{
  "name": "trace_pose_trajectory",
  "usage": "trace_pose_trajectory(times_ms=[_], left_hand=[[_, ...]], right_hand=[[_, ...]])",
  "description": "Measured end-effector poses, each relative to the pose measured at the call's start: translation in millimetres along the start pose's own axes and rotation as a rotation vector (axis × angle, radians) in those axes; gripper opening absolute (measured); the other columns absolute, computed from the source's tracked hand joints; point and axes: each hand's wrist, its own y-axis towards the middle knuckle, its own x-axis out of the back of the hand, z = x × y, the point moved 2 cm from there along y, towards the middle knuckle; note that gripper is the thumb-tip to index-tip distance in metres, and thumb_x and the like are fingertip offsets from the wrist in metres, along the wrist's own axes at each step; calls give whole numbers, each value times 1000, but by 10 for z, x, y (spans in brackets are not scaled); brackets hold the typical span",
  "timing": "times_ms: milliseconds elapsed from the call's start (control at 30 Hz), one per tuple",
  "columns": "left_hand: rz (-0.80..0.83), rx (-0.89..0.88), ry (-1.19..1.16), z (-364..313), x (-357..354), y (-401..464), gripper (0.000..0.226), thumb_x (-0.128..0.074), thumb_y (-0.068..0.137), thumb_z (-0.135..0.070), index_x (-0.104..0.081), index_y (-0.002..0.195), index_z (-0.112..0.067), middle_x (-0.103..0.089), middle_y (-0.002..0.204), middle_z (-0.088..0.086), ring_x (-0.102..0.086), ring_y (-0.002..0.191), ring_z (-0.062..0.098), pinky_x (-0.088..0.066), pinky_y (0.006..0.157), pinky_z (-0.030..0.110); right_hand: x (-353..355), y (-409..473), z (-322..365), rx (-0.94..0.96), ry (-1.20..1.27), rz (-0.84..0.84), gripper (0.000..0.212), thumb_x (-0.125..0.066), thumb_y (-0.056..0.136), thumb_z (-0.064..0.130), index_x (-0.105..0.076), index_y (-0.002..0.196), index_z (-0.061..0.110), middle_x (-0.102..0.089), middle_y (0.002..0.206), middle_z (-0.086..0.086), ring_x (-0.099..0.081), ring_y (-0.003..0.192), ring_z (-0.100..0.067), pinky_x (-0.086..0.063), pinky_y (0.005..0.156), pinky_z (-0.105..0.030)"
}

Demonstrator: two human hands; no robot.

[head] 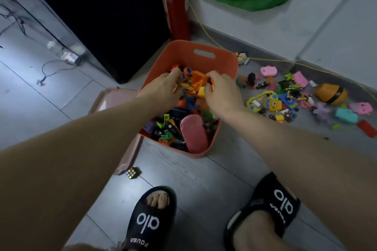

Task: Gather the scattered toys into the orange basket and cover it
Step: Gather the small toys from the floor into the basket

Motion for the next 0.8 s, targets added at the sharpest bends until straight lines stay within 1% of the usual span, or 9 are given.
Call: trace_pose_trajectory(times_ms=[67,167,367,467,533,567,633,733,800], left_hand=[[-74,35,46,195,95,-146,15,-46,94,-33,-40,100,-21,-50,87,1,-51,73,25,-46,65,38],[3,24,160,592,175,-422,21,-38,91,-43,-42,91,-23,-54,83,0,-56,70,21,-53,66,41],[-76,165,144,1228,-255,-990,26,-32,85,-42,-40,74,-20,-54,67,-1,-53,61,29,-47,58,35],[97,161,138,1457,-640,-1223,34,-25,84,-52,-41,73,-24,-52,63,-4,-55,57,26,-52,60,36],[242,185,93,1572,-903,-1333,32,-30,84,-53,-50,86,-27,-60,77,-2,-59,66,23,-56,67,39],[317,209,100,1605,-1028,-1364,36,-37,85,-53,-53,104,-26,-63,93,-1,-61,76,22,-57,71,39],[478,256,140,1628,-1291,-1431,61,-53,87,-46,-36,141,-24,-55,122,5,-61,97,24,-57,80,38],[611,320,225,1653,-1593,-1510,68,-61,88,-35,-28,147,-25,-44,136,11,-53,116,31,-48,99,43],[641,349,264,1705,-1748,-1538,73,-68,85,-34,-27,145,-24,-41,137,11,-53,115,33,-50,95,43]], right_hand=[[-96,14,42,4,-53,-41,27,-44,97,23,-56,121,16,-57,107,-11,-57,96,-33,-43,68,-37],[-225,41,116,27,-209,-74,27,-45,95,22,-57,116,12,-59,107,-14,-55,99,-35,-45,79,-43],[-626,177,471,175,-221,-75,28,-45,94,21,-58,115,10,-62,106,-13,-56,101,-34,-44,83,-45],[-875,197,609,150,-149,-11,26,-43,96,25,-57,114,12,-61,105,-11,-57,99,-31,-46,78,-42],[-1038,211,656,95,-108,17,25,-43,97,26,-56,112,13,-60,105,-9,-57,100,-30,-44,74,-40],[-1100,220,665,67,-102,22,24,-43,97,27,-56,111,13,-60,106,-9,-57,101,-30,-42,72,-38],[-1187,227,665,48,-131,17,23,-42,97,27,-57,108,13,-62,105,-8,-57,101,-30,-43,75,-39],[-1231,211,632,84,-197,2,22,-42,96,25,-57,105,12,-63,103,-10,-55,102,-34,-44,80,-43],[-1243,202,611,109,-214,6,24,-41,97,26,-57,106,11,-63,105,-11,-53,105,-35,-44,84,-45]])
